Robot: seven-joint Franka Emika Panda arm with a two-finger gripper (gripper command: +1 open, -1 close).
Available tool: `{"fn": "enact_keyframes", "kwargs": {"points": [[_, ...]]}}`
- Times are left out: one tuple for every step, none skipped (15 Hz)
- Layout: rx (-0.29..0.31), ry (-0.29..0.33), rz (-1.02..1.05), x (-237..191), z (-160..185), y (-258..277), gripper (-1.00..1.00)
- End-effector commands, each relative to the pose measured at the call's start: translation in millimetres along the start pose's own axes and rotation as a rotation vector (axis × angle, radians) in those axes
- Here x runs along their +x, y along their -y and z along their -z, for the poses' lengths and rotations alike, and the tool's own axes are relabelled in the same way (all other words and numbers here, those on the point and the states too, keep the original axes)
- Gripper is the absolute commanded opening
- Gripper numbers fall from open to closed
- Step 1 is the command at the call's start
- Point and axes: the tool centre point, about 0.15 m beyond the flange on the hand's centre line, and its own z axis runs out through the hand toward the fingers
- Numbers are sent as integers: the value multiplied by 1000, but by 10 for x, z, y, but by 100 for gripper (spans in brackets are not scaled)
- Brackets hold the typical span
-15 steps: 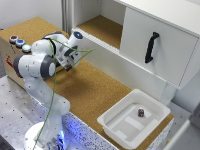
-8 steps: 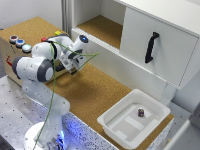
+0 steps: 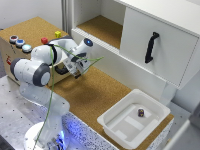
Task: Grasp the drawer handle and open it
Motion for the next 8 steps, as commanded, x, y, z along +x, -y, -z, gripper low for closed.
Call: {"fn": "enact_keyframes", "kwargs": {"points": [[-104, -50, 38, -217, 662, 103, 100], [-143, -51, 55, -226, 756, 156, 100], [-181, -51, 63, -229, 838, 200, 100], [-204, -68, 68, -230, 948, 246, 100], [-231, -84, 77, -220, 1064, 308, 100], [-244, -96, 88, -210, 1146, 363, 100], [-280, -107, 132, -174, 1273, 516, 100], [-309, -108, 188, -133, 1353, 684, 100]]}}
